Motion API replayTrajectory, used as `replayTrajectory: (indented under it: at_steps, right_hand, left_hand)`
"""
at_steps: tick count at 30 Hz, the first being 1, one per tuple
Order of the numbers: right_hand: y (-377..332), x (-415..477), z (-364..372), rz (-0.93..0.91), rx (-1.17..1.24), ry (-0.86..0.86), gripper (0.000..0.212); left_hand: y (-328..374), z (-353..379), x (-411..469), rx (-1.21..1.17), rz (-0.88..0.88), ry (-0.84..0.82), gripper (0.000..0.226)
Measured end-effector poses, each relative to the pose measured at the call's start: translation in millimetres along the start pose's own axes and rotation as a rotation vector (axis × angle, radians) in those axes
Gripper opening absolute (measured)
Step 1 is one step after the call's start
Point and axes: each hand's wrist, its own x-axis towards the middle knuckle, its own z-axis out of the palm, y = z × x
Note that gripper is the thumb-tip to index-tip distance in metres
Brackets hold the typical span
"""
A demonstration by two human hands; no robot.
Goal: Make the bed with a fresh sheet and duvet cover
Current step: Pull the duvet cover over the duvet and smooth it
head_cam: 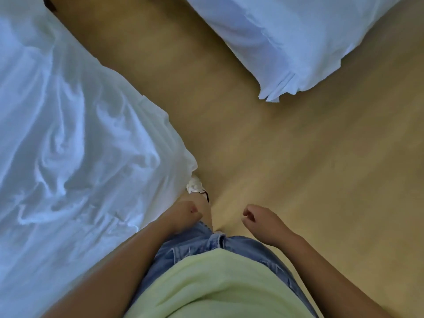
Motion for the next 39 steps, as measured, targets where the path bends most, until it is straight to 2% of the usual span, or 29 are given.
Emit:
replayTrajectory:
  at_steps: [3,6,10,14,17,20,24,28,31,34,37,39]
  right_hand:
    - [-8,54,-47,-0.035,-0.052,-0.051,0.013]
    - [-26,111,-103,-0.051,-0.095,-0.081,0.012]
    - [-67,182,-188,-0.093,-0.161,-0.072,0.005]
    - [-117,248,-259,-0.153,-0.193,-0.109,0.017]
    - [-149,303,-302,-0.194,-0.173,-0.126,0.018]
    - [-176,372,-343,-0.258,-0.222,-0.173,0.021]
    - [-217,468,-433,-0.295,-0.281,-0.200,0.021]
    - [-268,540,-517,-0.332,-0.357,-0.193,0.015]
    - [-317,590,-553,-0.364,-0.452,-0.270,0.011]
    - [-367,637,-570,-0.378,-0.510,-0.331,0.011]
    - [-428,685,-576,-0.387,-0.548,-0.354,0.012]
    - [-476,716,-575,-0.398,-0.558,-0.360,0.011]
  left_hand:
    - [16,-44,40,-0.135,-0.018,0.024,0.018]
    - [33,-119,87,-0.241,-0.045,0.112,0.018]
    - [62,-221,142,-0.202,-0.051,0.139,0.029]
    - [83,-292,188,-0.251,-0.078,0.072,0.028]
    - [88,-327,218,-0.323,-0.131,0.076,0.024]
    - [85,-363,254,-0.381,-0.179,0.067,0.036]
    - [81,-451,308,-0.557,-0.359,0.262,0.027]
    - [92,-545,348,-0.650,-0.368,0.332,0.031]
    - [103,-601,370,-0.793,-0.362,0.405,0.022]
    - [94,-635,388,-0.864,-0.375,0.378,0.019]
    - [60,-675,402,-0.922,-0.387,0.347,0.019]
    - [23,-717,410,-0.980,-0.418,0.413,0.023]
